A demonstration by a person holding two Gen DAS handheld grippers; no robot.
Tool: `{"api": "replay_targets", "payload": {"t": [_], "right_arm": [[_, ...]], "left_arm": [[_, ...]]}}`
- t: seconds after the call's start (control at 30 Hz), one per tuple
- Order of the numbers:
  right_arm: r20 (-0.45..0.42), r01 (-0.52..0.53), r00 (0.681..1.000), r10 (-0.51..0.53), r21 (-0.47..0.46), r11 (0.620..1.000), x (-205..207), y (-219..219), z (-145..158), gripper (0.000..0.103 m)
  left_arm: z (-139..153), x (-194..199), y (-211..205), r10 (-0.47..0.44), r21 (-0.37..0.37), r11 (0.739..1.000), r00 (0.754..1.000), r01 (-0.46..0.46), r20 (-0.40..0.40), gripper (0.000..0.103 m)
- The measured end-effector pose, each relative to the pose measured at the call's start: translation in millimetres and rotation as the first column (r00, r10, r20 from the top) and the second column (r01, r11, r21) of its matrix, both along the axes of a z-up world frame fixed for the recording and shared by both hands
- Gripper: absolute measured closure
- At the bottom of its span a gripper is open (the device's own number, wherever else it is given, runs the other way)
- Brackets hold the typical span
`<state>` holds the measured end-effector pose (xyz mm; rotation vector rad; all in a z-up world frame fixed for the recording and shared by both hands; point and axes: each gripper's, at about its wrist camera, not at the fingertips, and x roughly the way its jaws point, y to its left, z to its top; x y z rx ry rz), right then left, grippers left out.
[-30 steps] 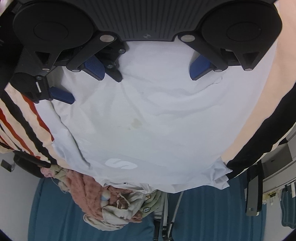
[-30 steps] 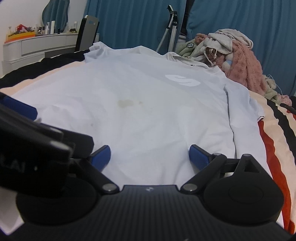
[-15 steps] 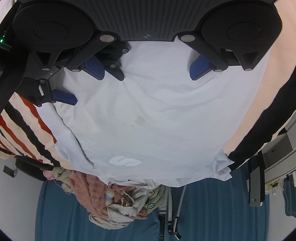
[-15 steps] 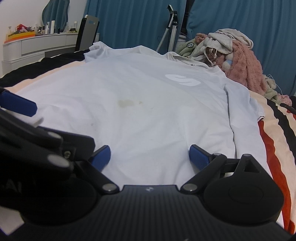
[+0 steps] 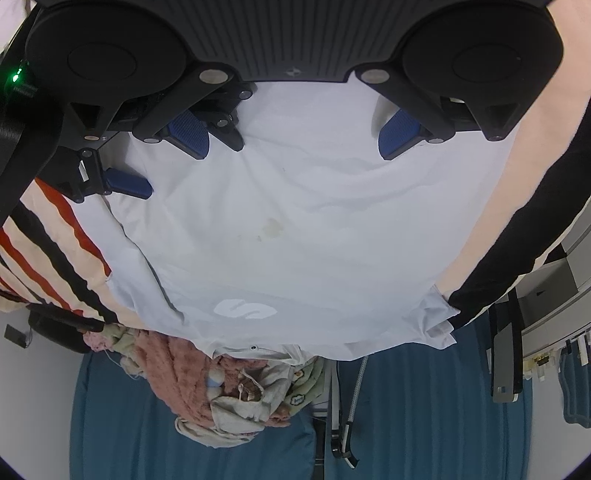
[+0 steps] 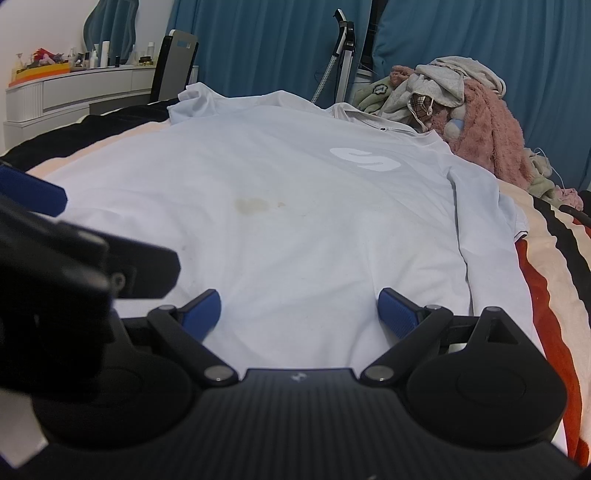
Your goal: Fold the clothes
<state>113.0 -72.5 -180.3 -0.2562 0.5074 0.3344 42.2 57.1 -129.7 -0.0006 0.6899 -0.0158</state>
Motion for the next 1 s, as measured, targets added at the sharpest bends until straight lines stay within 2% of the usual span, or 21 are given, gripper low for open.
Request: {"api": "replay_targets", "payload": {"t": [1.0], "right_arm": [[0.000, 0.001, 1.000, -0.001, -0.001, 1.000, 0.7, 1.5, 0.3, 0.009]], "left_arm": [[10.2, -7.6, 5.5, 0.045, -0.045, 0.998, 0.999, -0.045, 0.006, 0.004]]}}
